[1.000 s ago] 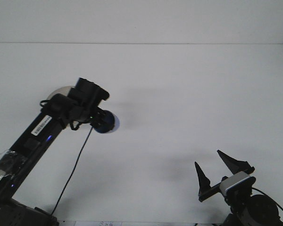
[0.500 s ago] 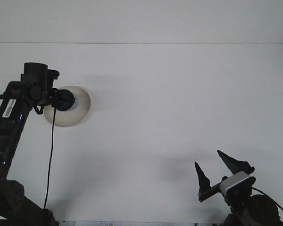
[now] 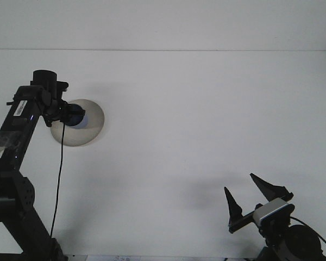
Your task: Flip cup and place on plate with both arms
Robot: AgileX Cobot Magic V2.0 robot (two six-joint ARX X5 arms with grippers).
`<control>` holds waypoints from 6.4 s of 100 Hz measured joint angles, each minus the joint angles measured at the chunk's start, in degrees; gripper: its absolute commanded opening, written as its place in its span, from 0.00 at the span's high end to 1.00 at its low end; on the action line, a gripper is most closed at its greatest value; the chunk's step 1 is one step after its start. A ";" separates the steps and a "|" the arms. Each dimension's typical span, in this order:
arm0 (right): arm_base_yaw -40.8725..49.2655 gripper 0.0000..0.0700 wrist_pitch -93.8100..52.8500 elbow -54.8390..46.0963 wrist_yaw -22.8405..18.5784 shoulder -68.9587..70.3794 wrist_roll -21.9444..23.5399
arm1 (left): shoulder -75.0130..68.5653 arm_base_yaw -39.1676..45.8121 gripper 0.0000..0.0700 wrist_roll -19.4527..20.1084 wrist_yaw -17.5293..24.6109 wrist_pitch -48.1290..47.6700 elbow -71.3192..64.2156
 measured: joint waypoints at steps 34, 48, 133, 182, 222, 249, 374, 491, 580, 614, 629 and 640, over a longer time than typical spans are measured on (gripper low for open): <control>0.00 0.19 0.00 0.00 0.00 0.00 0.00 | 1.53 0.13 0.96 -0.02 0.02 -0.42 0.09; 0.00 0.19 0.00 0.00 0.00 0.00 0.00 | 1.68 0.13 0.48 -0.46 0.02 -0.04 0.09; 0.00 0.19 -0.04 0.00 0.00 0.00 0.00 | 0.98 0.39 0.26 -2.84 1.99 -4.79 10.54; 0.00 0.18 0.02 0.00 1.99 0.00 0.00 | -37.92 -0.98 0.15 -7.13 16.83 7.26 1.49; 0.02 0.18 0.04 -0.02 8.28 0.00 1.09 | -76.43 -13.77 0.15 -17.79 17.38 26.93 -50.95; 0.02 0.70 0.07 0.00 8.74 0.00 1.53 | -86.20 -14.78 0.68 -21.07 16.98 25.75 -64.15; 0.04 0.99 0.74 0.00 8.74 0.00 1.55 | -102.27 -9.97 0.98 -8.94 3.74 42.99 -82.77; 0.04 0.99 0.83 -0.02 8.74 0.00 1.55 | -108.85 -9.09 0.98 -4.04 -5.55 49.83 -97.37; -49.68 0.99 24.39 -31.39 -25.81 -11.02 -6.14 | -108.85 -9.09 0.98 -4.04 -5.55 49.64 -97.35; -50.12 0.99 23.96 -31.39 -25.77 -11.10 -6.54 | -108.85 -9.09 0.98 -4.04 -5.55 49.64 -97.37; -50.12 0.99 24.24 -31.39 -25.79 -11.10 -6.54 | -108.85 -9.09 0.98 -4.04 -5.55 49.64 -97.37; -50.12 0.99 24.24 -31.39 -25.79 -11.10 -6.54 | -108.85 -9.09 0.98 -4.04 -5.55 49.64 -97.35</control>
